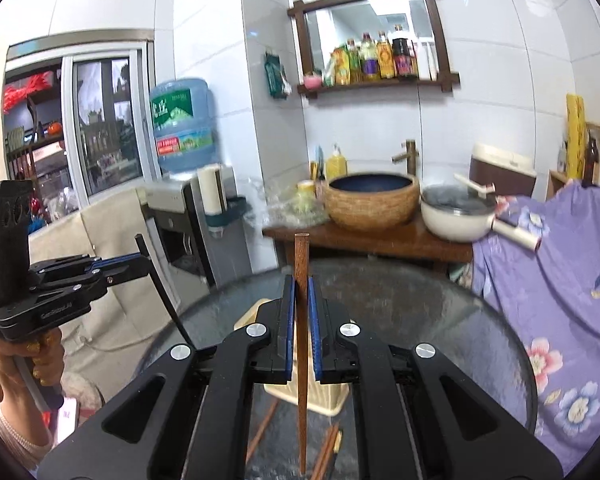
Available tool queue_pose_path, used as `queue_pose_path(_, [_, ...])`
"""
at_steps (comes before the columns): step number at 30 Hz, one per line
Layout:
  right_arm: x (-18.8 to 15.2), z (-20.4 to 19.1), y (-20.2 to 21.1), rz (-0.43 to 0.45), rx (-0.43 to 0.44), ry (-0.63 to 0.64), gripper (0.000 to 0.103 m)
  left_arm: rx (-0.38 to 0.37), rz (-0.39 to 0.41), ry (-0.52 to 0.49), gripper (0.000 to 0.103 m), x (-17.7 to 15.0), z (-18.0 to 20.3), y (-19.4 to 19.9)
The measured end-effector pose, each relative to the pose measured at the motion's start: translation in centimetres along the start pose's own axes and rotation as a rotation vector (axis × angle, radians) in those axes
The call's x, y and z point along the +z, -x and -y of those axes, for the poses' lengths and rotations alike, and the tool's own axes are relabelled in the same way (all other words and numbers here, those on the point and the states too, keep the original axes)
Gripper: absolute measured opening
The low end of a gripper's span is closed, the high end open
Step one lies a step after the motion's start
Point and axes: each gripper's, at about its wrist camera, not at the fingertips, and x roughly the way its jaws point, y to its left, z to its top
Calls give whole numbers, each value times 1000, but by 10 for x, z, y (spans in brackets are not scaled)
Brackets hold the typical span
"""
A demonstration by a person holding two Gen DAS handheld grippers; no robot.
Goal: Organize utensils
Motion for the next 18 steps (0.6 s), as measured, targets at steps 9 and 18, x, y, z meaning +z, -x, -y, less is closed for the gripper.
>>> queue_pose_path(9, [68,-11,-22,116,-34,3,7,19,67,19,7,68,5,-11])
queue_pose_path(18, [81,-10,-69,162,-94,3,7,84,57,69,7,74,1,-62])
